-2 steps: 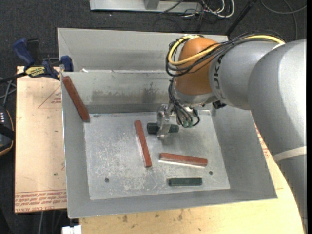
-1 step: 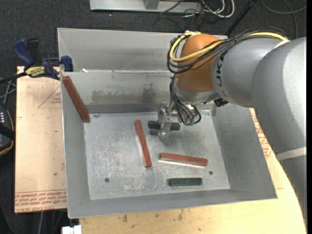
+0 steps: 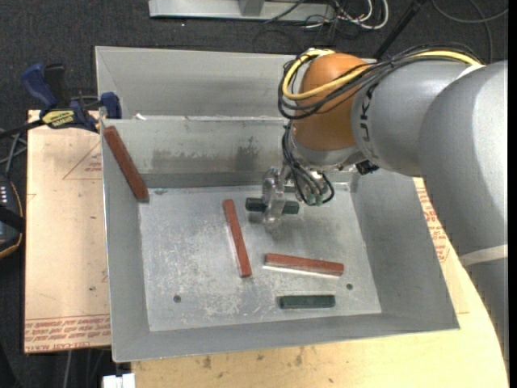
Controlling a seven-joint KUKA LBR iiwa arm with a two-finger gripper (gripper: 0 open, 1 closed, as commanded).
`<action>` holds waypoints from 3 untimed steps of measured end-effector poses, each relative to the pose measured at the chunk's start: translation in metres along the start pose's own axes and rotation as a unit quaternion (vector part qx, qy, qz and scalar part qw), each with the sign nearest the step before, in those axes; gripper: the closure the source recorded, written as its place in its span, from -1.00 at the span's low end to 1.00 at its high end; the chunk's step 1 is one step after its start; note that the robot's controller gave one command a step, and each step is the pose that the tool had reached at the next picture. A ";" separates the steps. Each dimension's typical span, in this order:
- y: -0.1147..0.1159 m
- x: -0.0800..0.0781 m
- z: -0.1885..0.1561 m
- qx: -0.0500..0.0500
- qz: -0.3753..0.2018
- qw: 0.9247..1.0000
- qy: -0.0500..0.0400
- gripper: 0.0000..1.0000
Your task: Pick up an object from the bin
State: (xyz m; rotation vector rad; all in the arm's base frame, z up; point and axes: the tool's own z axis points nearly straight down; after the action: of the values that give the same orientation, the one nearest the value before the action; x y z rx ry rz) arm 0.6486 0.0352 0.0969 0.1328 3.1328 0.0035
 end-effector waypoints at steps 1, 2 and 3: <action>0.000 0.001 -0.004 0.000 0.000 1.000 0.002 1.00; 0.000 0.001 -0.011 0.001 0.000 1.000 0.002 1.00; 0.000 0.001 -0.019 0.000 0.000 1.000 0.002 1.00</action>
Offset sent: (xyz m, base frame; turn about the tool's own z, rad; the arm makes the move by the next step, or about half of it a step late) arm 0.0000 0.0000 0.0059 0.0000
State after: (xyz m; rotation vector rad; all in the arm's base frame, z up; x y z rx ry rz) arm 0.6477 0.0350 0.1159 0.1318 3.1364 0.0022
